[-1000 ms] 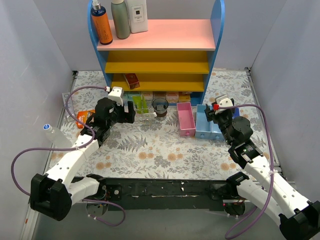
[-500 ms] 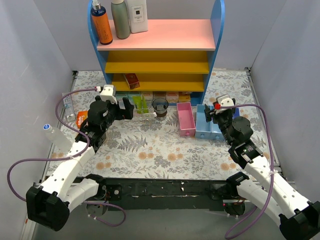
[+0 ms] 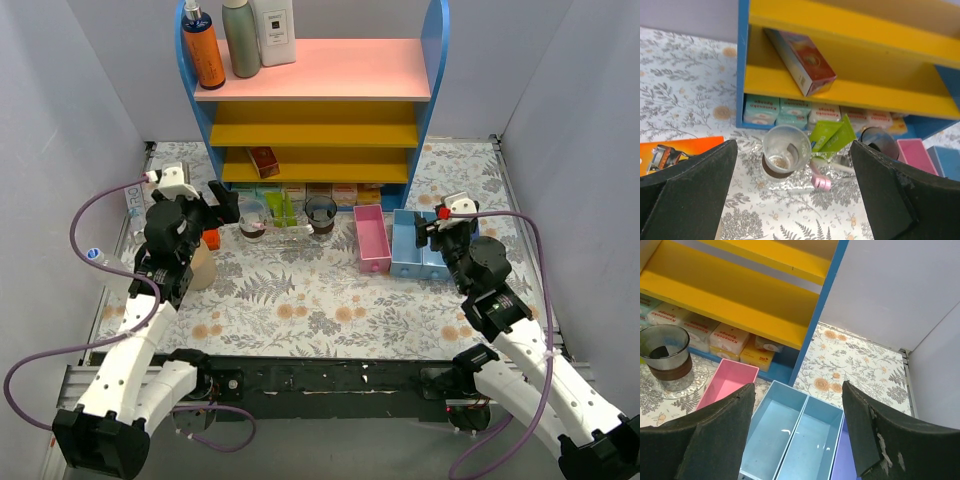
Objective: Prepare toiletry sets of a toothbrush and toothpaste on the tray
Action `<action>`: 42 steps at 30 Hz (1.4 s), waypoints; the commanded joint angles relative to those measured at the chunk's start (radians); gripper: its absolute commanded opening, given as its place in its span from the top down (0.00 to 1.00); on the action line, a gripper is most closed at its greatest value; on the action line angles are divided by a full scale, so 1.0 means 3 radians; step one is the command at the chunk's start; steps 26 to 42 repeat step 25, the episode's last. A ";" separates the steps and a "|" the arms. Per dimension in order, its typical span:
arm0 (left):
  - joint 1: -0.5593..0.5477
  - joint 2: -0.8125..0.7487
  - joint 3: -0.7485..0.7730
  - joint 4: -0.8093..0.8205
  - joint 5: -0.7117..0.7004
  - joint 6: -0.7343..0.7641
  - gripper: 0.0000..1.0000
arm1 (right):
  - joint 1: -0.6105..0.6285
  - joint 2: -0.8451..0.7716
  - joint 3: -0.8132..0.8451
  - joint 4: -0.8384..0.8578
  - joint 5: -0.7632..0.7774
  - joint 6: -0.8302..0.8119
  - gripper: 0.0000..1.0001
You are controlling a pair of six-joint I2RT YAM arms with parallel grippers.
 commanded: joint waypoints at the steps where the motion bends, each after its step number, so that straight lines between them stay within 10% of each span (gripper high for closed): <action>1: 0.0038 -0.0221 0.0129 0.0035 -0.0120 0.0014 0.02 | -0.0022 -0.0107 0.0073 -0.0021 0.0080 0.0071 0.22; 42: 0.0033 -0.0442 -0.0091 0.0199 -0.0411 0.0169 0.02 | -0.0022 -0.0072 0.0063 0.0035 0.0106 0.0014 0.23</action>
